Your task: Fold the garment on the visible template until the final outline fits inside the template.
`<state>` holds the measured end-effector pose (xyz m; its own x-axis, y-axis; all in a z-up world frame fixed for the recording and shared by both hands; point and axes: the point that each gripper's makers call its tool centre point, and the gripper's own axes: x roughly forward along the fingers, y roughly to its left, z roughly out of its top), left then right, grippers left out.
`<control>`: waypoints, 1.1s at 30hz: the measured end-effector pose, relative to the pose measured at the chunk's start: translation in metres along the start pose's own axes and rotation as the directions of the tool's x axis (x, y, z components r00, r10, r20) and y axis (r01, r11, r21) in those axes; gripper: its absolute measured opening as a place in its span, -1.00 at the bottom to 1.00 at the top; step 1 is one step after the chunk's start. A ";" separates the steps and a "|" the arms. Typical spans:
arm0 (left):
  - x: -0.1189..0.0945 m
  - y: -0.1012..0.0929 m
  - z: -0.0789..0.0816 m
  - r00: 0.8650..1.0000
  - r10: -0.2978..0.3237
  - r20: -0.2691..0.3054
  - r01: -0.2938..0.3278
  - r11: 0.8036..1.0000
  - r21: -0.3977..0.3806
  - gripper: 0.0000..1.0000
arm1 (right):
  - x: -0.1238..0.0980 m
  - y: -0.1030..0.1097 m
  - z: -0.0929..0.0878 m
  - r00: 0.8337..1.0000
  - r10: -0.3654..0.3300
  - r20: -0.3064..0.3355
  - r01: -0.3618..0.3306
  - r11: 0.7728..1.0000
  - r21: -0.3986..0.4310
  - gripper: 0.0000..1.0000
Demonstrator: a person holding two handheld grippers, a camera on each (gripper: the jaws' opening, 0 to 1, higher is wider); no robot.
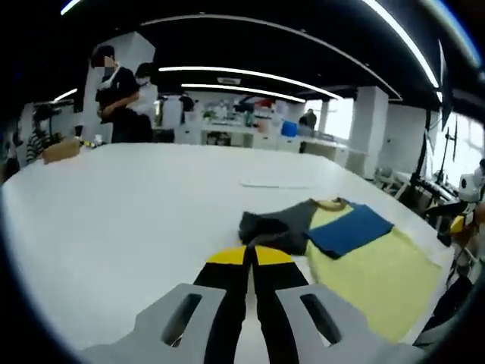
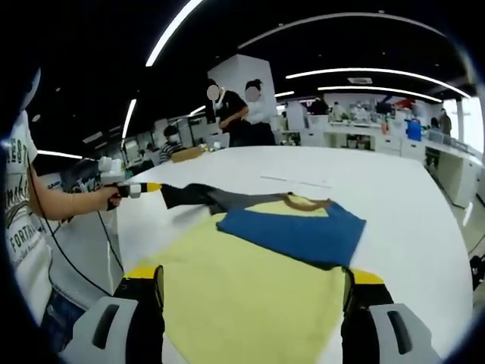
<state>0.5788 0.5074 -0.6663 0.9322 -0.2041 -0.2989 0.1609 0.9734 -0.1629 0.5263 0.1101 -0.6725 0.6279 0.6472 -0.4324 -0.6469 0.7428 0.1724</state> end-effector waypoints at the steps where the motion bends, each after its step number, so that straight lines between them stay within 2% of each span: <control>1: -0.001 0.001 0.001 1.000 0.006 0.004 -0.006 1.000 0.002 -1.00 | 0.000 0.000 0.000 1.000 -0.001 -0.001 0.001 1.000 0.001 0.96; 12: -0.022 0.021 0.027 0.992 0.095 0.077 -0.090 0.994 -0.059 -1.00 | -0.003 0.001 -0.003 1.000 -0.006 -0.005 0.006 1.000 0.003 0.97; 20: -0.031 0.036 0.044 0.980 0.163 0.114 -0.152 0.984 -0.097 -1.00 | -0.004 0.001 -0.006 1.000 -0.010 -0.012 0.010 1.000 0.002 0.97; 21: -0.031 0.040 0.044 0.978 0.177 0.112 -0.166 0.981 -0.101 -1.00 | -0.004 0.001 -0.006 1.000 -0.011 -0.013 0.011 1.000 0.000 0.97; 22: -0.033 0.050 0.043 0.969 0.228 0.096 -0.220 0.971 -0.090 -1.00 | -0.004 0.000 -0.006 1.000 -0.012 -0.013 0.012 1.000 -0.001 0.98; 23: -0.033 0.054 0.043 0.967 0.238 0.093 -0.233 0.971 -0.060 -1.00 | -0.004 0.000 -0.005 1.000 -0.013 -0.013 0.013 1.000 -0.001 0.98; 27: -0.032 0.064 0.044 0.964 0.252 0.089 -0.242 0.965 -0.103 -1.00 | -0.005 -0.001 -0.004 1.000 -0.019 -0.009 0.019 1.000 0.000 0.97; 33: -0.023 0.086 0.035 0.956 0.290 0.040 -0.287 0.956 -0.066 -1.00 | -0.005 -0.001 -0.008 0.999 -0.025 -0.022 0.025 1.000 0.000 0.97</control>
<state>0.5828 0.5996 -0.6409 0.9508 0.0914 -0.2959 -0.1354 0.9820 -0.1316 0.5202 0.1047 -0.6774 0.6342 0.6246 -0.4557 -0.6311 0.7587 0.1616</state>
